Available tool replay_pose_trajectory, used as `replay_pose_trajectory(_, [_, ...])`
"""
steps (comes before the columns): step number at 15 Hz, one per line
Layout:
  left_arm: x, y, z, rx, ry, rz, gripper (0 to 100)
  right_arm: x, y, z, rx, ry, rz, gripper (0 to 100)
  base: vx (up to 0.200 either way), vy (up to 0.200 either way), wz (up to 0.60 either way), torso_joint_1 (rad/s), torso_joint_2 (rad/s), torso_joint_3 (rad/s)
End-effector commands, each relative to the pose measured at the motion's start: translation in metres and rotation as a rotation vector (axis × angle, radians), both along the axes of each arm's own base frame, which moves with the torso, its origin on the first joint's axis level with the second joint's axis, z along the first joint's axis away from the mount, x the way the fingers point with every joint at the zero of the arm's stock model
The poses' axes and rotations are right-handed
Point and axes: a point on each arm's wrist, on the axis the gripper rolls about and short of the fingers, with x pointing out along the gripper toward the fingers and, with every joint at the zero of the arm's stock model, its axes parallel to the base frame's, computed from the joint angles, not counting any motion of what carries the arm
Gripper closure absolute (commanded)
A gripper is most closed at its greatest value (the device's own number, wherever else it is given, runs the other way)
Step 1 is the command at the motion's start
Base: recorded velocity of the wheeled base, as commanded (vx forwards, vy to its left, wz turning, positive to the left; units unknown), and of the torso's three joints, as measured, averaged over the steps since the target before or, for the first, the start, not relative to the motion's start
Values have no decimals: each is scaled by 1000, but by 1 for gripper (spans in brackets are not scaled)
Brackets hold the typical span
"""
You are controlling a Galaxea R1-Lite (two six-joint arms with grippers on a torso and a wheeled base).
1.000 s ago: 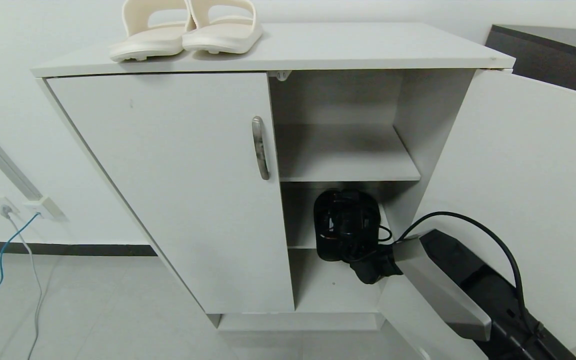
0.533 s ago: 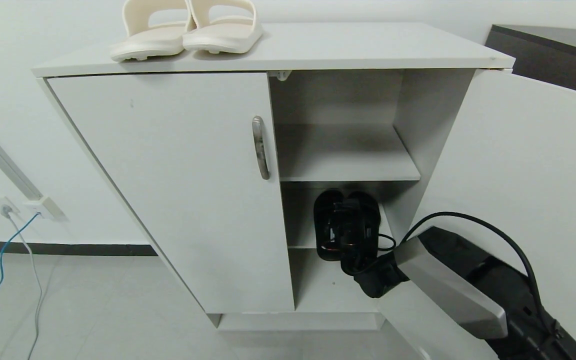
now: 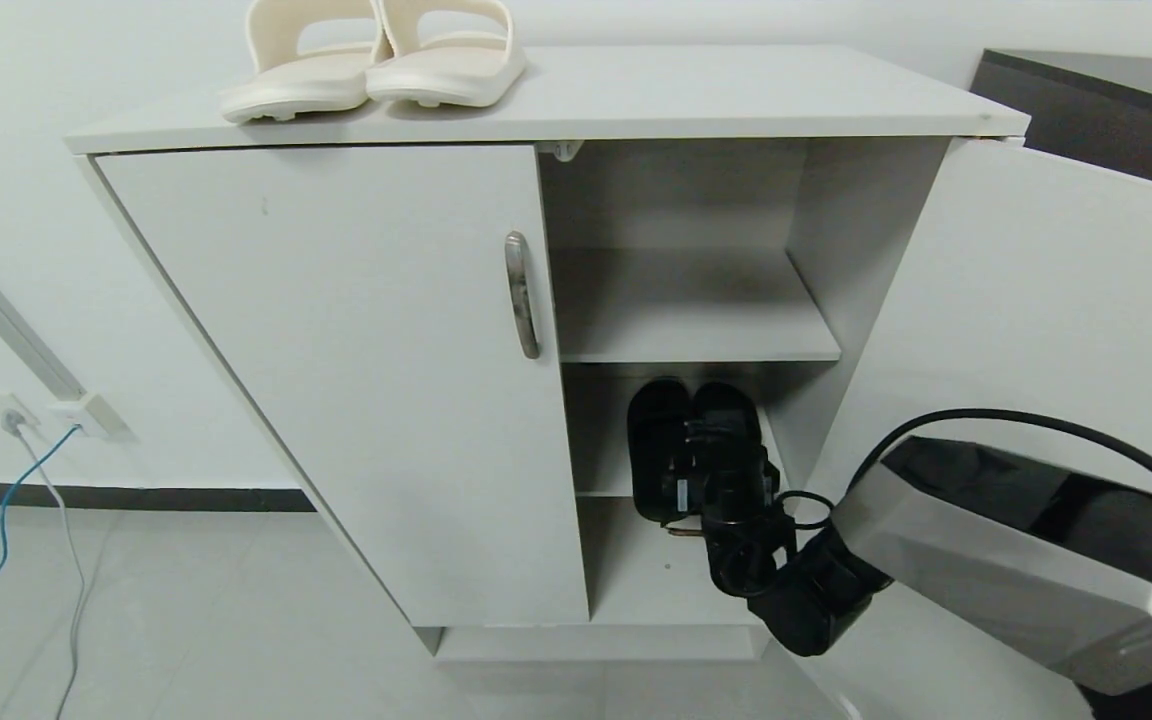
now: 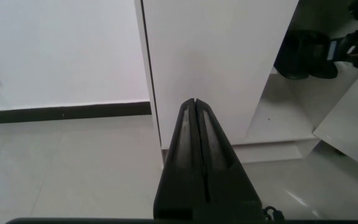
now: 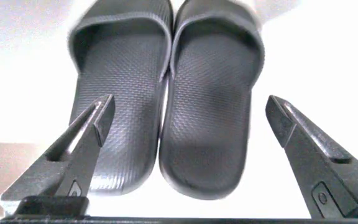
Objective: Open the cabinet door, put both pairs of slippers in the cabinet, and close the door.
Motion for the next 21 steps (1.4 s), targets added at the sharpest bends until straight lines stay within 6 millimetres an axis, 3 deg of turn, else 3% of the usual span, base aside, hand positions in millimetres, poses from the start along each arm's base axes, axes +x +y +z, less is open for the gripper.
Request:
replay_pose_trajectory(1, [0, 0, 0, -1, 2, 0, 100, -41, -10, 28, 1, -7, 23, 0, 0, 0, 0, 0, 0, 0])
replay_pose_trajectory(7, [0, 0, 0, -1, 2, 0, 100, -99, -19, 38, -10, 44, 97, 0, 0, 0, 0, 0, 0, 0])
replay_pose_trajectory(10, [0, 0, 0, -1, 0, 0, 100, -101, -20, 41, -4, 42, 100, 0, 0, 0, 0, 0, 0, 0])
replay_pose_trajectory(15, [0, 0, 0, -2, 0, 0, 100, -103, -21, 40, -9, 47, 100, 0, -200, 0, 0, 3, 4, 3])
replay_pose_trajectory(21, [0, 0, 0, -11, 0, 2, 100, -111, -23, 45, -3, 32, 113, 0, 0, 0, 0, 0, 0, 0])
